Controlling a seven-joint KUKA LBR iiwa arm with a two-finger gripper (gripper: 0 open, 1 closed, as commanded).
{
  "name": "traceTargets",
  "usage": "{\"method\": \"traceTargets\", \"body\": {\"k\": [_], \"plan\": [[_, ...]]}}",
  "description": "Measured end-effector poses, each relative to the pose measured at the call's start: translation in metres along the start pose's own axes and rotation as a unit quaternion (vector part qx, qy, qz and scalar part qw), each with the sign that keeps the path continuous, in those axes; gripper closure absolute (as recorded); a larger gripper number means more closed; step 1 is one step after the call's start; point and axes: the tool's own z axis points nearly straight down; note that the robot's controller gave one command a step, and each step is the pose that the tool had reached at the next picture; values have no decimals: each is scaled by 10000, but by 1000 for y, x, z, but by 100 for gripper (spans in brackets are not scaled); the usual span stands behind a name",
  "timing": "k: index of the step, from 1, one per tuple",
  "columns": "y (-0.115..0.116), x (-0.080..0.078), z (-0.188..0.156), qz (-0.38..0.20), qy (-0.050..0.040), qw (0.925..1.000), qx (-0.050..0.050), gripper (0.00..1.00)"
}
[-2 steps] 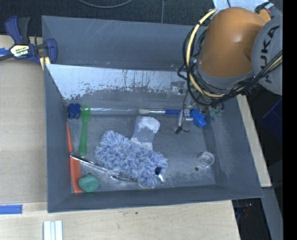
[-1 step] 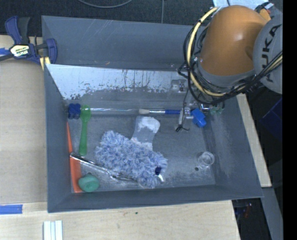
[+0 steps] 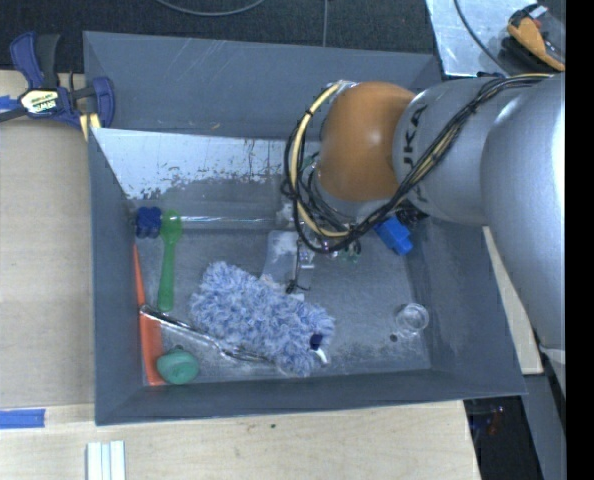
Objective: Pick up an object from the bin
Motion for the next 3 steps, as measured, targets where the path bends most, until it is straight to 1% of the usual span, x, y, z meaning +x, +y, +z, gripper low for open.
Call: {"method": "traceTargets", "body": {"k": [1, 2, 3], "plan": [[18, 4, -87, 399, -76, 9992, -1, 0], [51, 86, -23, -1567, 39, 9876, -5, 0], [36, 55, 5, -2423, -78, 9702, 17, 0]]}}
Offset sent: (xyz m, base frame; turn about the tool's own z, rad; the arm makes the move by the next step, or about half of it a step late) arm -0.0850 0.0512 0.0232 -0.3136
